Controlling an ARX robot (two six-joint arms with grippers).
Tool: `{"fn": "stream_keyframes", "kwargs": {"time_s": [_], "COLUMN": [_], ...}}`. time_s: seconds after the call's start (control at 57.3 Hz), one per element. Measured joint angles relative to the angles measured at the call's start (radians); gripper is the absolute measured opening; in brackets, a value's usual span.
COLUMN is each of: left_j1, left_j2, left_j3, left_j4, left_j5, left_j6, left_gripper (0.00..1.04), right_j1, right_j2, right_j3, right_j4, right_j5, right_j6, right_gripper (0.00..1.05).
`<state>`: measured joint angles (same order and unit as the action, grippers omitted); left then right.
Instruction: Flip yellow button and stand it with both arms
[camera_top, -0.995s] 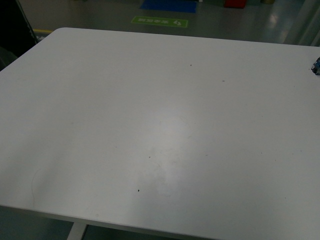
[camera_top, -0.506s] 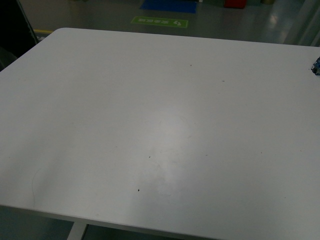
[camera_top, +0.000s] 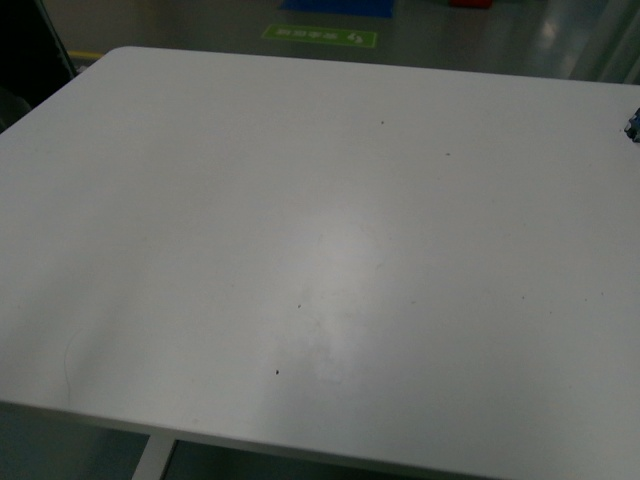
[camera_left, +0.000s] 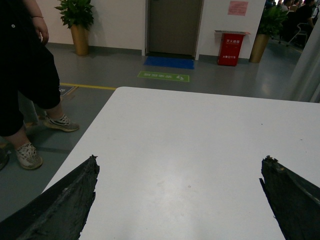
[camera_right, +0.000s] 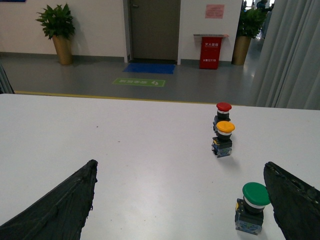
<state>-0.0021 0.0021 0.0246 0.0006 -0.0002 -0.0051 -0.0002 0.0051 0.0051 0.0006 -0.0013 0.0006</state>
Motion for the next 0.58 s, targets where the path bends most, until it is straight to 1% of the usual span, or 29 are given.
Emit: {"fn": "stream_keyframes", "kwargs": {"time_s": [0.576], "left_j1": [0.000], "left_j2": [0.000], "left_j3": [0.000], "left_j4": [0.000], "left_j5": [0.000], "left_j6": [0.000], "left_gripper": [0.98], "right_j1": [0.000], "right_j2": [0.000], "right_j3": [0.000], "right_j4": [0.000], "right_j5": [0.000], "right_j6": [0.000], "right_gripper": [0.97]}}
